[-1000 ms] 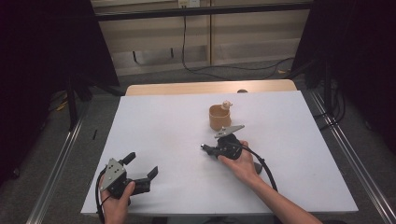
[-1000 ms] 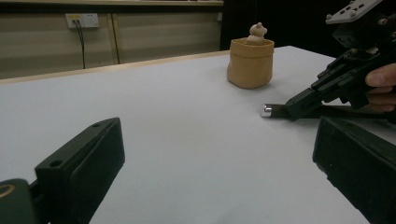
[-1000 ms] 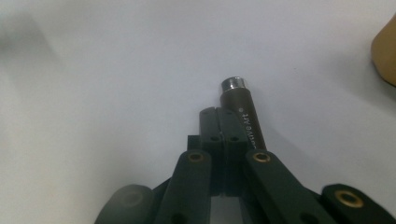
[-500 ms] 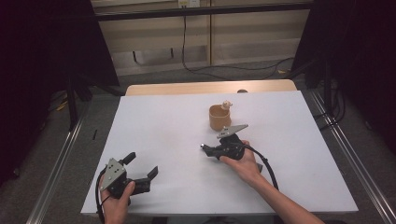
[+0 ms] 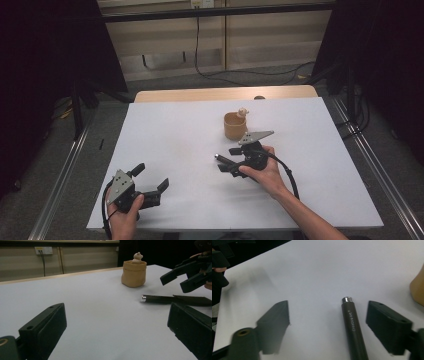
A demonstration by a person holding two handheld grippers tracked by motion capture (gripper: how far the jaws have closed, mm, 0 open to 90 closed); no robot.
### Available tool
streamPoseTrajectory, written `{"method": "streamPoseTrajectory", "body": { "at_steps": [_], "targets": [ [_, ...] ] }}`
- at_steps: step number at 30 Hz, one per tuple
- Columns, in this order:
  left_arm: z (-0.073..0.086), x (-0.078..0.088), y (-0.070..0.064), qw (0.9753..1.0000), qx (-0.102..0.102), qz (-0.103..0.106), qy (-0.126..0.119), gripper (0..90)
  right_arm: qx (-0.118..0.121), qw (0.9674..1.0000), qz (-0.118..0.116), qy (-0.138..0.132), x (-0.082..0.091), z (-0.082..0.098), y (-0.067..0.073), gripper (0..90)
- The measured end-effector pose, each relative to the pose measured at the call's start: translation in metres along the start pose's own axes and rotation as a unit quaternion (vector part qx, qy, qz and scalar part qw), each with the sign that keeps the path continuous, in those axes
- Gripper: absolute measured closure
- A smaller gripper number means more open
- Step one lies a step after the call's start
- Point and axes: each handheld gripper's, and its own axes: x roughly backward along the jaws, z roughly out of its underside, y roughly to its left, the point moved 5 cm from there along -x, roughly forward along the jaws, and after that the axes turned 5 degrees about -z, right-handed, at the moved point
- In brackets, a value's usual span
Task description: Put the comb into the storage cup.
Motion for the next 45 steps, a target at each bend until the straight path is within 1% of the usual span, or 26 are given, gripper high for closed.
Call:
{"method": "streamPoseTrajectory", "body": {
  "at_steps": [2,3,5,7,10,12,14,15,16,18,21,22,24,25,27,29,31,34,35,36,37,38,40,43,44,45],
  "targets": [
    [0.000,0.000,0.000,1.0000,0.001,0.001,-0.001,2.4,0.002,1.0000,0.007,-0.001,0.002,-0.001,-0.001,11.2],
    [0.000,0.000,0.000,1.0000,0.000,0.001,-0.001,2.4,0.004,1.0000,0.009,0.000,0.003,-0.001,-0.001,10.3],
    [0.000,0.000,0.000,1.0000,0.001,0.001,0.001,2.4,-0.001,0.9999,0.014,-0.002,0.007,-0.003,-0.003,12.4],
    [0.000,0.000,0.000,1.0000,0.002,0.000,0.000,2.4,0.001,0.9998,0.021,0.001,0.010,-0.004,-0.005,7.7],
    [0.000,0.000,0.001,1.0000,0.004,-0.001,-0.001,2.4,-0.001,0.9990,0.044,-0.003,0.015,-0.005,-0.009,10.4],
    [0.000,0.000,0.000,1.0000,0.003,-0.001,-0.002,2.4,-0.007,0.9988,0.048,-0.002,0.018,-0.005,-0.011,10.1],
    [0.000,0.000,0.001,1.0000,0.002,0.000,-0.001,2.4,-0.013,0.9988,0.047,0.005,0.022,-0.004,-0.011,11.6],
    [0.000,0.000,0.001,1.0000,0.001,-0.001,-0.001,2.4,-0.012,0.9989,0.045,0.009,0.023,-0.003,-0.011,12.1],
    [0.000,0.000,0.001,1.0000,0.002,0.000,0.000,2.4,-0.014,0.9985,0.051,0.013,0.025,-0.002,-0.012,11.8],
    [0.001,-0.001,0.001,1.0000,0.001,0.000,0.003,2.4,-0.018,0.9980,0.054,0.028,0.028,0.001,-0.013,11.4],
    [0.000,-0.002,-0.001,1.0000,-0.004,0.004,0.004,2.8,-0.019,0.9973,0.046,0.053,0.031,0.005,-0.015,12.5],
    [0.000,-0.002,-0.001,1.0000,-0.007,0.005,0.003,2.8,-0.018,0.9969,0.049,0.059,0.031,0.006,-0.016,13.6],
    [0.000,-0.002,-0.001,0.9999,-0.009,0.007,0.003,2.8,0.000,0.9959,0.060,0.067,0.030,0.006,-0.018,15.6],
    [0.000,-0.002,-0.001,0.9999,-0.008,0.006,0.004,2.8,0.009,0.9953,0.064,0.072,0.029,0.005,-0.018,17.5],
    [0.001,-0.002,0.000,1.0000,-0.002,0.004,0.007,2.8,0.021,0.9934,0.065,0.092,0.027,0.005,-0.021,16.9],
    [0.001,-0.001,0.001,1.0000,-0.003,0.003,0.006,2.8,0.007,0.9931,0.051,0.105,0.025,0.005,-0.022,15.8],
    [0.000,-0.001,0.001,0.9999,-0.007,0.003,0.007,2.8,-0.005,0.9907,0.038,0.130,0.022,0.005,-0.023,15.2],
    [0.000,-0.001,0.000,1.0000,-0.005,0.004,0.006,2.8,-0.004,0.9878,0.026,0.154,0.017,0.005,-0.024,9.3],
    [0.000,-0.001,0.001,1.0000,-0.006,0.004,0.007,2.8,0.000,0.9871,0.016,0.160,0.016,0.005,-0.024,7.9],
    [0.001,-0.001,0.000,1.0000,-0.004,0.005,0.007,2.8,-0.002,0.9865,0.014,0.163,0.014,0.004,-0.025,7.9],
    [0.001,-0.001,0.000,1.0000,-0.004,0.005,0.007,2.8,0.000,0.9863,0.020,0.163,0.013,0.003,-0.026,8.7],
    [0.001,-0.001,0.000,1.0000,-0.004,0.005,0.007,2.8,0.002,0.9858,0.021,0.167,0.012,0.002,-0.026,8.9],
    [0.000,-0.001,0.000,1.0000,-0.005,0.005,0.006,2.8,-0.002,0.9841,0.014,0.177,0.010,0.002,-0.027,8.4],
    [0.000,-0.001,0.000,1.0000,-0.005,0.005,0.006,2.8,-0.005,0.9794,0.014,0.201,0.008,0.003,-0.028,10.3],
    [0.000,-0.001,0.000,1.0000,-0.005,0.004,0.006,2.8,-0.006,0.9782,0.012,0.207,0.007,0.004,-0.029,12.8],
    [0.001,-0.001,0.000,1.0000,-0.005,0.005,0.007,2.8,-0.008,0.9761,0.013,0.217,0.006,0.004,-0.031,15.2]
  ]
}}
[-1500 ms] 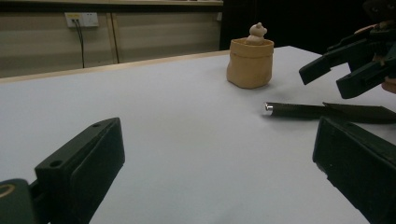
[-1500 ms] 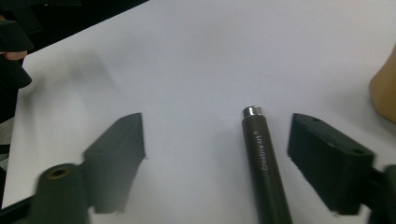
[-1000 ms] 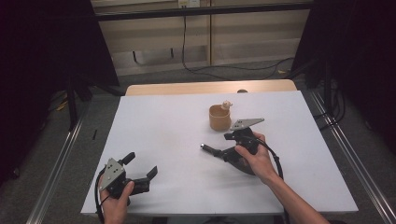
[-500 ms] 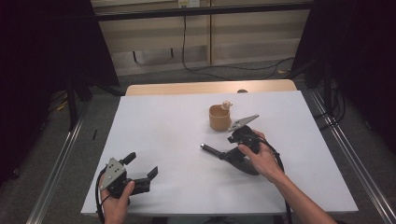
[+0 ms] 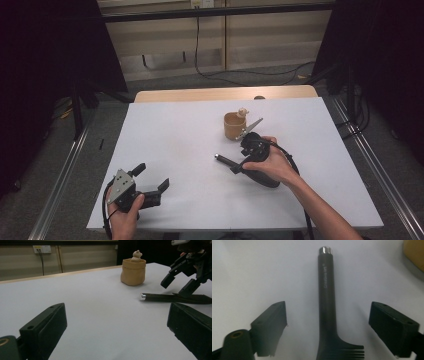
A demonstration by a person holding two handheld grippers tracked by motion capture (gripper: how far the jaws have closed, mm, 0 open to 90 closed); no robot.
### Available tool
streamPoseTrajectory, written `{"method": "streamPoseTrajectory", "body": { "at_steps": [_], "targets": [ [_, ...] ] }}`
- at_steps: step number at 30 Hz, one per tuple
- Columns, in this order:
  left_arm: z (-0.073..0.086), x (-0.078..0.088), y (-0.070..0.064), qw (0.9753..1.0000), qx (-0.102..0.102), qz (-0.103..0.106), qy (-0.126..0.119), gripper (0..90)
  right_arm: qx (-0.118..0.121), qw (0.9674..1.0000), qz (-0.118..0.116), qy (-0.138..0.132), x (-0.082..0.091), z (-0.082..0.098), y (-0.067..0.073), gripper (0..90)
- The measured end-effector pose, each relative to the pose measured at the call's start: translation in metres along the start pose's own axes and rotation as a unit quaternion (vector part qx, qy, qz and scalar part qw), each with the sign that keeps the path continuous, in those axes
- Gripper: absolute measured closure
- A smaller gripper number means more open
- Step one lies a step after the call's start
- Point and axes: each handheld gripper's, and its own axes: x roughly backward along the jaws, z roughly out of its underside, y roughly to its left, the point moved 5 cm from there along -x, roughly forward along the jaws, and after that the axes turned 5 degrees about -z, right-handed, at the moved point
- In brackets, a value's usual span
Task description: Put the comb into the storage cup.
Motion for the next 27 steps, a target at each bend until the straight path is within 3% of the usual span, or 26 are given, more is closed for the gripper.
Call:
{"method": "streamPoseTrajectory", "body": {
  "at_steps": [4,10,17,27],
  "targets": [
    [0.000,-0.001,-0.001,1.0000,0.000,0.001,0.001,2.8,0.003,0.9994,0.001,0.034,-0.004,0.001,-0.004,24.4],
    [0.000,0.000,0.000,1.0000,0.001,0.000,-0.001,2.8,0.008,0.9985,0.009,0.053,-0.006,0.000,-0.004,36.7],
    [0.000,0.000,0.000,1.0000,0.001,-0.001,-0.001,2.8,0.020,0.9951,0.019,0.095,-0.010,0.001,-0.002,49.1],
    [0.000,0.000,0.000,1.0000,0.001,-0.001,-0.001,2.8,0.035,0.9927,0.030,0.112,-0.012,0.001,0.003,61.7]
  ]
}}
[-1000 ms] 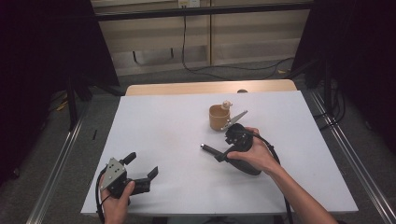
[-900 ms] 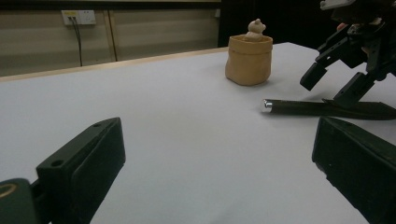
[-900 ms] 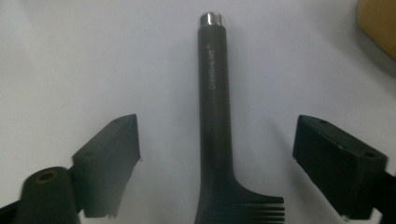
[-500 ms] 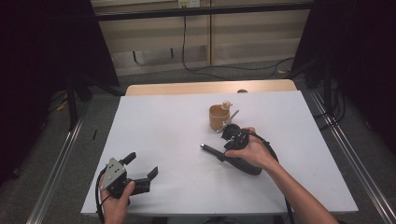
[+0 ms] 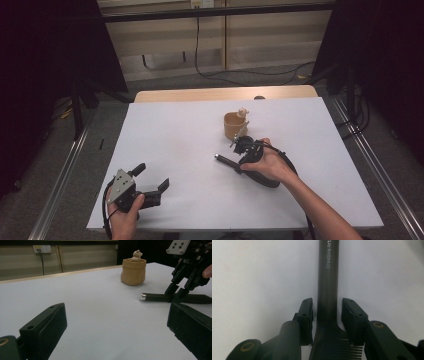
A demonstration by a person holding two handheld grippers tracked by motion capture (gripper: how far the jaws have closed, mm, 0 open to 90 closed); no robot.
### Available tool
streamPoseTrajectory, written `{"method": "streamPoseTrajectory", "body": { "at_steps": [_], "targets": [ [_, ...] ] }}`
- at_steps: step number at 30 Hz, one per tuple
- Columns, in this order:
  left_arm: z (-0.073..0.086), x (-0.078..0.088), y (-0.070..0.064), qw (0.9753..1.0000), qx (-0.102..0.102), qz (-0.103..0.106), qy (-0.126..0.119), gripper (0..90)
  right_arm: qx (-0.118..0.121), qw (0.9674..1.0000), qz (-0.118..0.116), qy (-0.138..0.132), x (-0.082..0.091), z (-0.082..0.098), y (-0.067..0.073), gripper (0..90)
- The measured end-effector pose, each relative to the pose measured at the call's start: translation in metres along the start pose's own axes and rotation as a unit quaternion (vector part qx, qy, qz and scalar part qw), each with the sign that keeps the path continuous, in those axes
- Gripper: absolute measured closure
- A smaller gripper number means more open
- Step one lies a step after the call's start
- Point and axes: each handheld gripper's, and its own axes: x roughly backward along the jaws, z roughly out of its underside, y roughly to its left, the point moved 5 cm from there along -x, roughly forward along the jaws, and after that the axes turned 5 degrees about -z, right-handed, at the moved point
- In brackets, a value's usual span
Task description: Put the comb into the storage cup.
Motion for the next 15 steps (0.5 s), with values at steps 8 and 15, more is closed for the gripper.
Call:
{"method": "streamPoseTrajectory", "body": {
  "at_steps": [8,15],
  "targets": [
    [-0.0002,0.0002,-0.0001,1.0000,-0.001,-0.001,0.000,2.7,-0.008,0.9996,0.005,0.027,-0.0011,-0.0036,-0.0013,68.0],
    [0.0003,-0.0007,-0.0010,1.0000,-0.004,0.001,0.002,2.8,-0.014,0.9996,0.005,0.024,-0.0015,-0.0035,-0.0027,72.2]
  ]
}}
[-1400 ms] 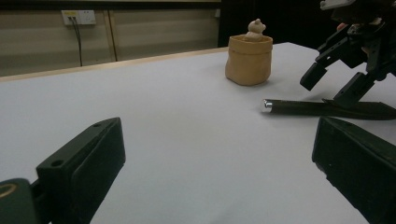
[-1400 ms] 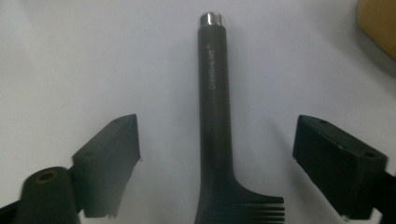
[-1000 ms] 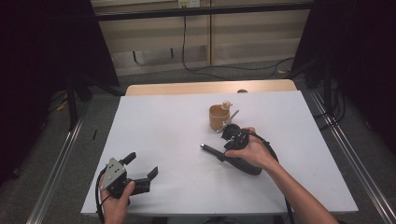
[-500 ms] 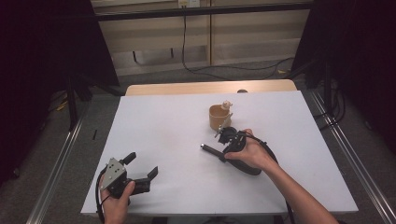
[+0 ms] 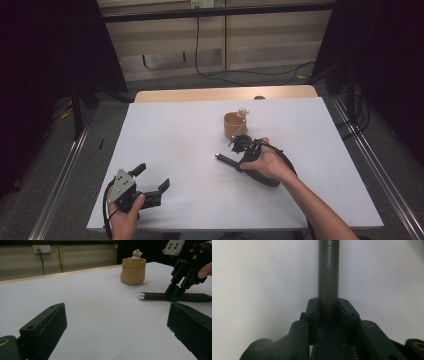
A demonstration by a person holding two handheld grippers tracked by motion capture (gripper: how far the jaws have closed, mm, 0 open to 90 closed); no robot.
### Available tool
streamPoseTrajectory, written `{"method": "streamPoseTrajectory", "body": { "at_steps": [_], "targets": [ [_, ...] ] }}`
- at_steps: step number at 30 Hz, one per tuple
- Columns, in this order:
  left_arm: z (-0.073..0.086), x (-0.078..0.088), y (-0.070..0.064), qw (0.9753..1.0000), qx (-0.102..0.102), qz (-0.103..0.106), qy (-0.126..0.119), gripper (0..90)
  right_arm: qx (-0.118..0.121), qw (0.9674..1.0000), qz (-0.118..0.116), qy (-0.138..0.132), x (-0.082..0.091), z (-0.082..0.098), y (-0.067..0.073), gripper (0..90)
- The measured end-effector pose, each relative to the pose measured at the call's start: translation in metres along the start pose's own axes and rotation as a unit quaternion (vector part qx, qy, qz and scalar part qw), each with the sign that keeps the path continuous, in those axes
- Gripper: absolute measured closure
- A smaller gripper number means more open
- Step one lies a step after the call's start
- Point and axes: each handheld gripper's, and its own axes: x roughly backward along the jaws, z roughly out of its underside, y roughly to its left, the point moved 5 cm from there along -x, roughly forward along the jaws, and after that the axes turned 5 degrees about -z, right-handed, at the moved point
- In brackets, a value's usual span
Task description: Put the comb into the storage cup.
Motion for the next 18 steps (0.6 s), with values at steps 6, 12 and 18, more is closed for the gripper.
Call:
{"method": "streamPoseTrajectory", "body": {
  "at_steps": [6,12,18],
  "targets": [
    [0.0004,-0.0008,0.0000,1.0000,0.001,-0.001,0.001,2.8,0.009,0.9999,0.004,-0.004,-0.0002,0.0005,0.0008,72.8],
    [0.0002,-0.0001,0.0012,1.0000,0.001,0.000,0.001,2.8,0.009,0.9999,0.009,0.000,0.0003,-0.0001,0.0014,73.0],
    [-0.0002,0.0008,0.0013,1.0000,0.003,0.000,-0.001,2.8,0.001,1.0000,0.005,-0.007,0.0020,0.0005,0.0003,73.1]
  ]
}}
